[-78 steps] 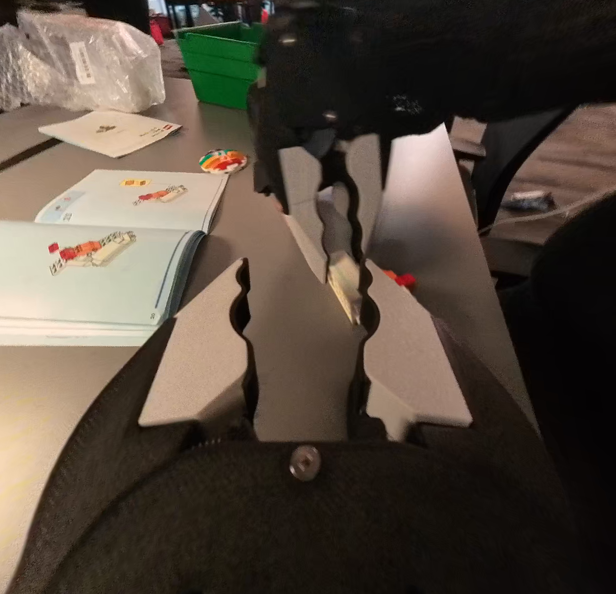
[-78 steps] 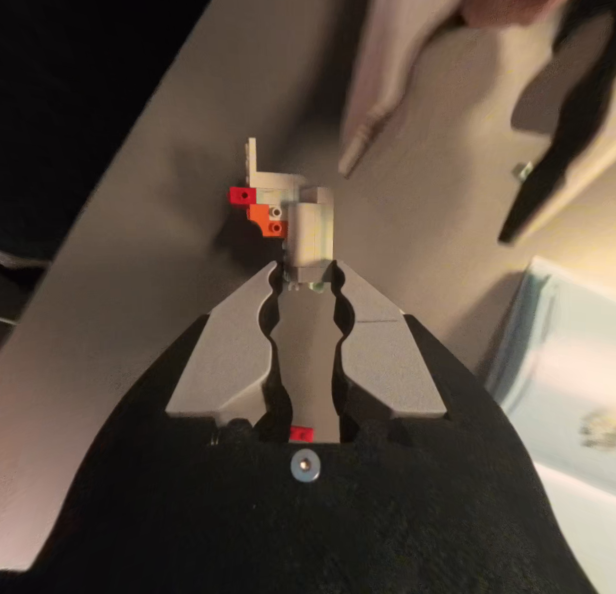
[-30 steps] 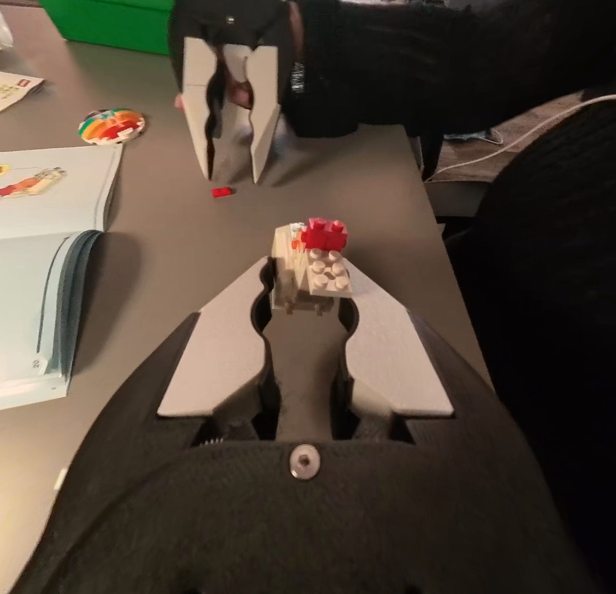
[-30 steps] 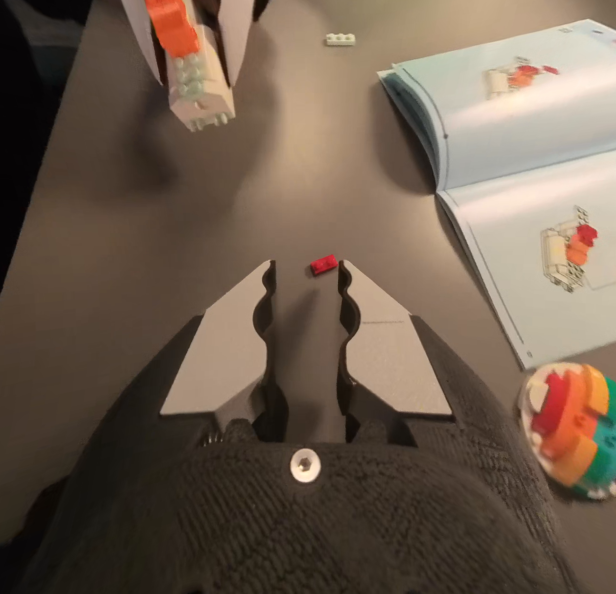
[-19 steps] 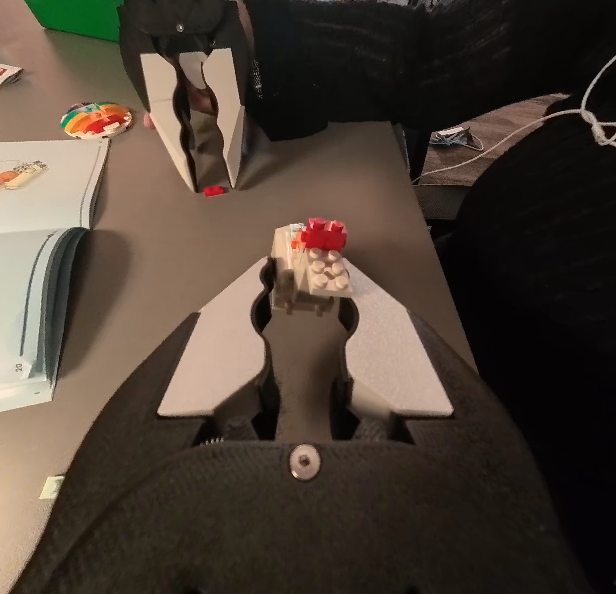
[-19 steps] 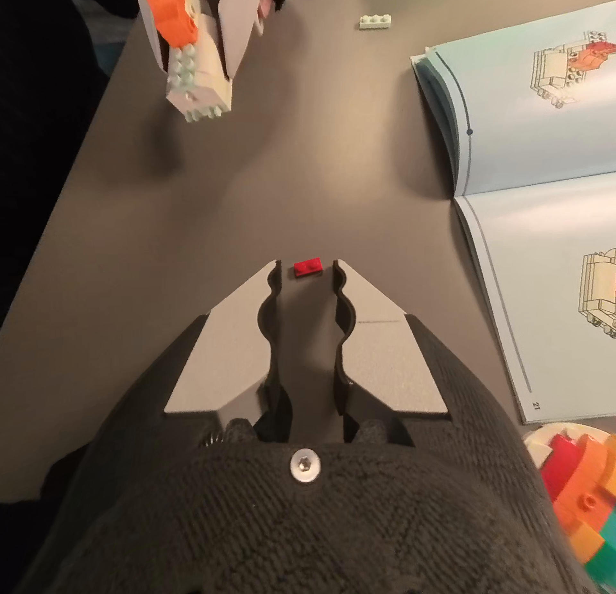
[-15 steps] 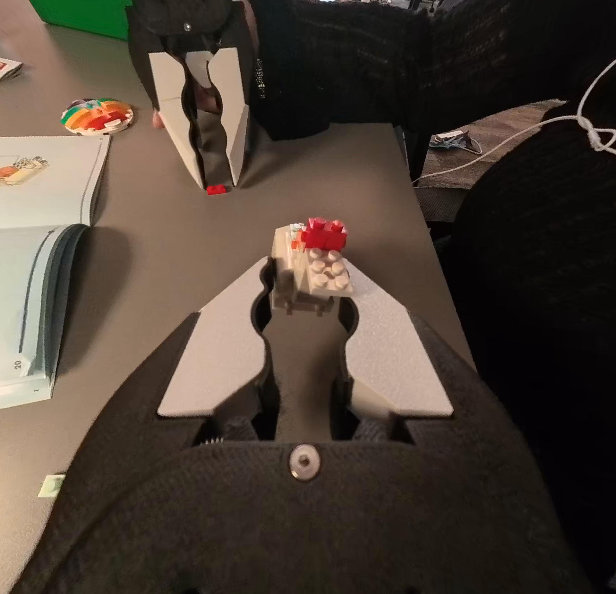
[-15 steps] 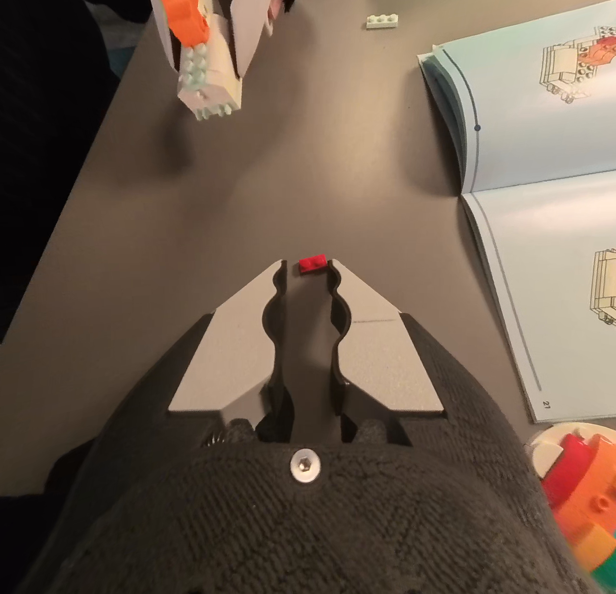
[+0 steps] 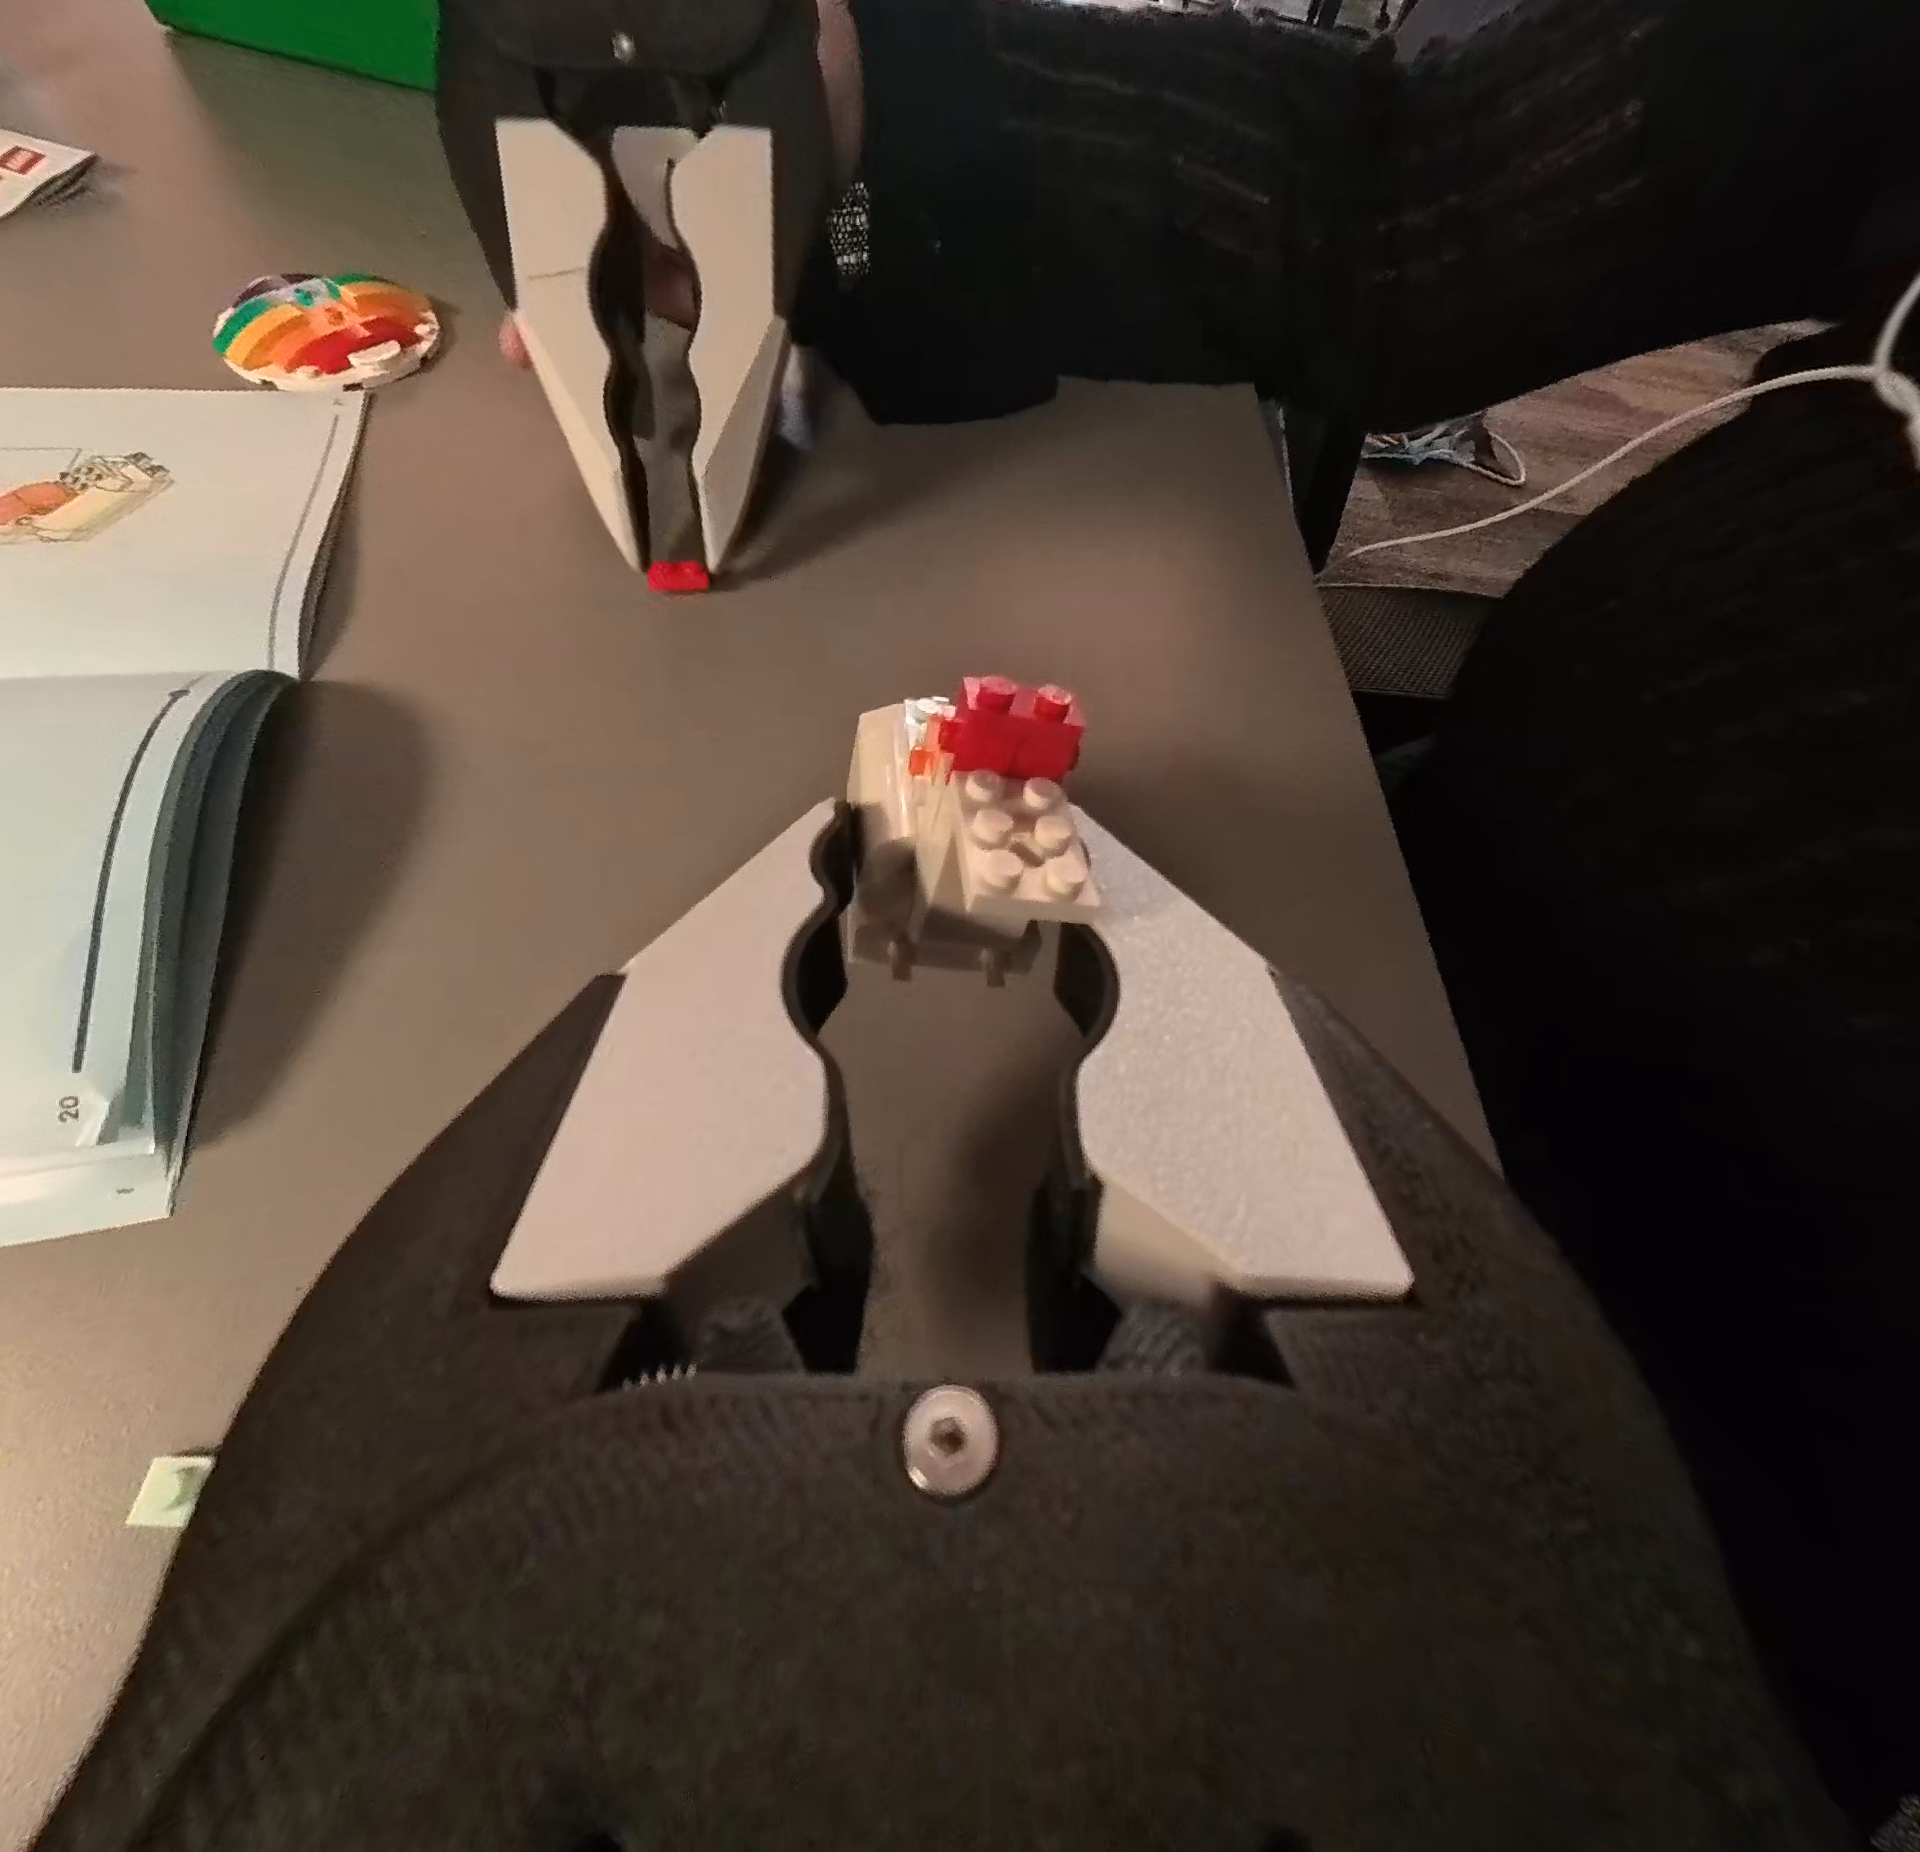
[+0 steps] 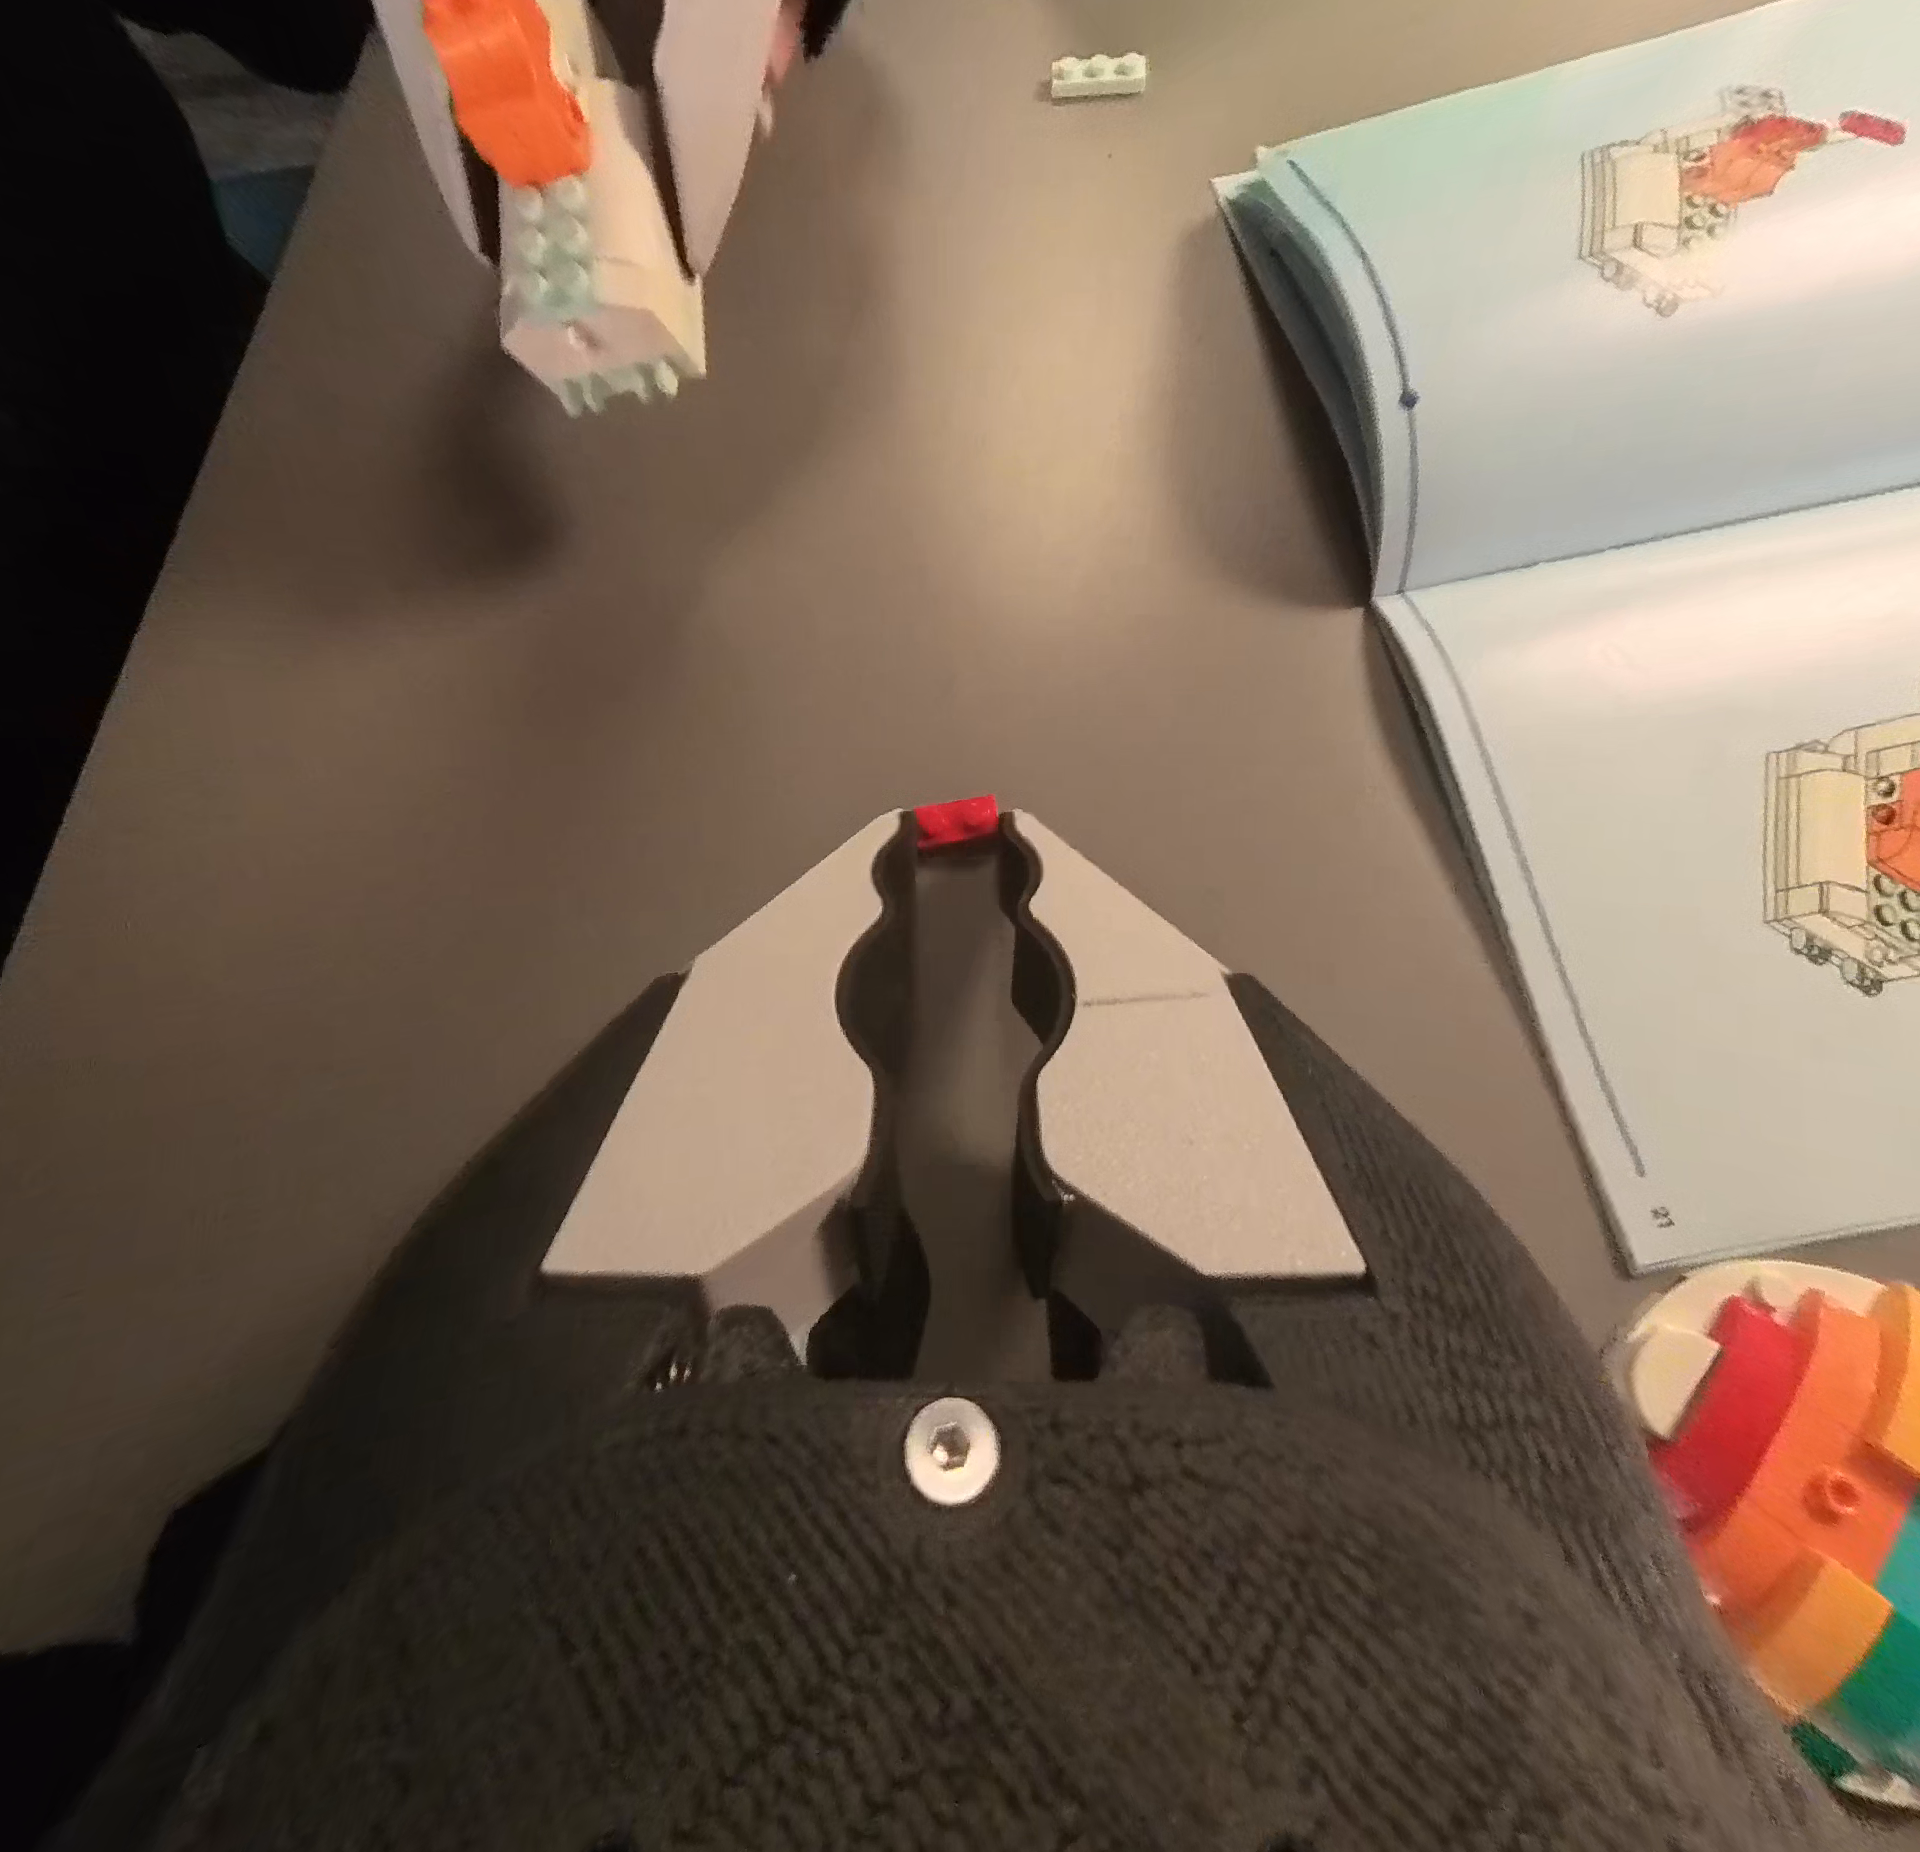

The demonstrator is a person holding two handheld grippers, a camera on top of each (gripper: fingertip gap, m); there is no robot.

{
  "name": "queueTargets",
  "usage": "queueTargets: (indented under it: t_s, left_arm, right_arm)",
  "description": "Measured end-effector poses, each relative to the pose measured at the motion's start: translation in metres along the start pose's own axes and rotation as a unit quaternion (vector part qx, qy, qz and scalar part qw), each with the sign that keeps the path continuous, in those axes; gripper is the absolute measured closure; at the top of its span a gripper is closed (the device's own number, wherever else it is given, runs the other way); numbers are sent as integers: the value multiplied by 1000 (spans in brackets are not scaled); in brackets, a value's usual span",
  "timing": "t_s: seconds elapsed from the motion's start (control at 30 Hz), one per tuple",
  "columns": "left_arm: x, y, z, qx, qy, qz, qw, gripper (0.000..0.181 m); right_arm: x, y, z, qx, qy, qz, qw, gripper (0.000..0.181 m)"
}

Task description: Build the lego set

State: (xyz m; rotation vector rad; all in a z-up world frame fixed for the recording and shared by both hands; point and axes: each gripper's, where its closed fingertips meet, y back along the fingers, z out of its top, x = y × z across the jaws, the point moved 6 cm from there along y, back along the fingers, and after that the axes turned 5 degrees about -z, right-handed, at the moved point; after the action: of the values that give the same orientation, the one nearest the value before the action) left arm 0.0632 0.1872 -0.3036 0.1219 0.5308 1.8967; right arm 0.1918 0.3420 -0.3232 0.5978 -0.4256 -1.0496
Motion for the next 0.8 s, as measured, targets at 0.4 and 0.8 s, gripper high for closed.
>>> queueTargets:
  t_s: [0.4, 0.8]
  left_arm:
    - [7, 7, 4, -38, 15, 34, 999, 146]
    - [9, 9, 5, -51, 18, 40, 998, 146]
  right_arm:
    - [49, -18, 108, -119, 44, 45, 991, 167]
    - [59, -34, 120, -92, 46, 34, 994, 167]
